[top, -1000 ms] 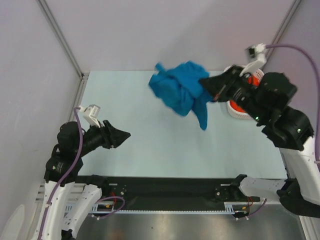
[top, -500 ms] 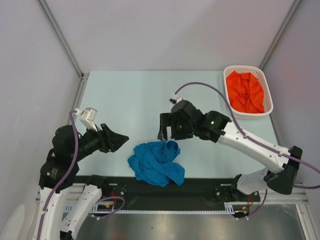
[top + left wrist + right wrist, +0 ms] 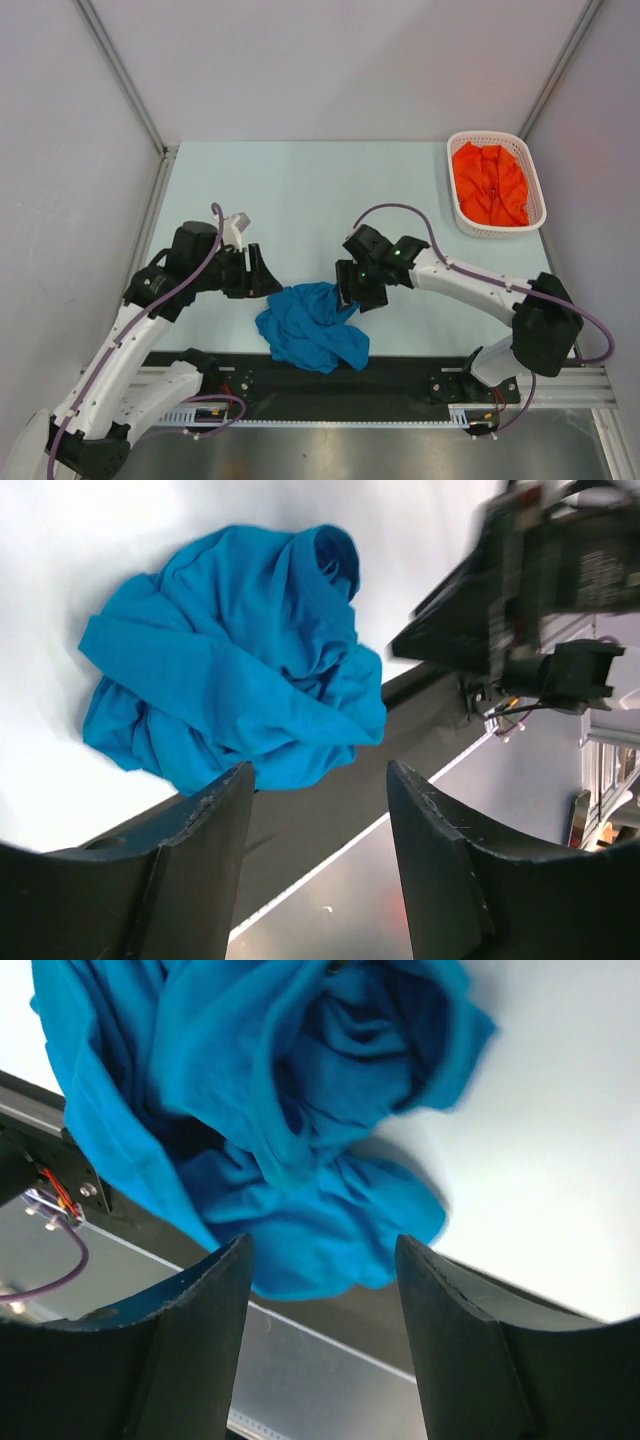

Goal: Fold and stack the t-shirts
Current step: Flatten the tshirt out

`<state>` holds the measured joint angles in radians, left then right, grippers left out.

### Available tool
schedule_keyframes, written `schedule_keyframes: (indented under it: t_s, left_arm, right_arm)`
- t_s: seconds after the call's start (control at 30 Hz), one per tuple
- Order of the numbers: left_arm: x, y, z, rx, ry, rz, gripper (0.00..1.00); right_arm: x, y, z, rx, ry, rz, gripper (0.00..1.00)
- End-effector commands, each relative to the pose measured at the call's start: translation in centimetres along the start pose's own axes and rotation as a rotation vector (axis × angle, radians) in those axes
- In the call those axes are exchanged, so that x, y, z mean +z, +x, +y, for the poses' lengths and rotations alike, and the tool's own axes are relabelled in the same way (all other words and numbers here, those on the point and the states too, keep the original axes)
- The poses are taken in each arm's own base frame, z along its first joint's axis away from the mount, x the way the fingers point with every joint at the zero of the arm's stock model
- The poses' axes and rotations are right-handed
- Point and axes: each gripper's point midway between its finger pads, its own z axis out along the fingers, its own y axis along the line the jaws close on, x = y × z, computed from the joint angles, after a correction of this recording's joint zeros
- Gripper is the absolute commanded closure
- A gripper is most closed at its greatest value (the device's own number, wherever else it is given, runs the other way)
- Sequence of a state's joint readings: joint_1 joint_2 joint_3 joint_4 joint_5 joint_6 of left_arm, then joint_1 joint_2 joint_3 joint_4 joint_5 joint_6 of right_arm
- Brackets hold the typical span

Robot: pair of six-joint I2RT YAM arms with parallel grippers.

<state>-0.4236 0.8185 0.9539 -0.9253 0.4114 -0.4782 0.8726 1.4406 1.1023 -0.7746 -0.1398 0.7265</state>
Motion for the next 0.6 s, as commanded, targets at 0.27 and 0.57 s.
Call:
schedule_keyframes:
  t_s: [0.27,0.57]
  left_arm:
    - [-0.1,-3.2,-1.5,0.013,0.038,-0.118,0.39]
    - [-1.7,-4.3,-1.4,0.013,0.007,-0.220,0.41]
  right_arm:
    - [4.7,-0.3,3.0,-0.109,-0.117,0.078,0.39]
    - [1.8,-5.6,7.7,-0.171,-0.291,-0.024,1.00]
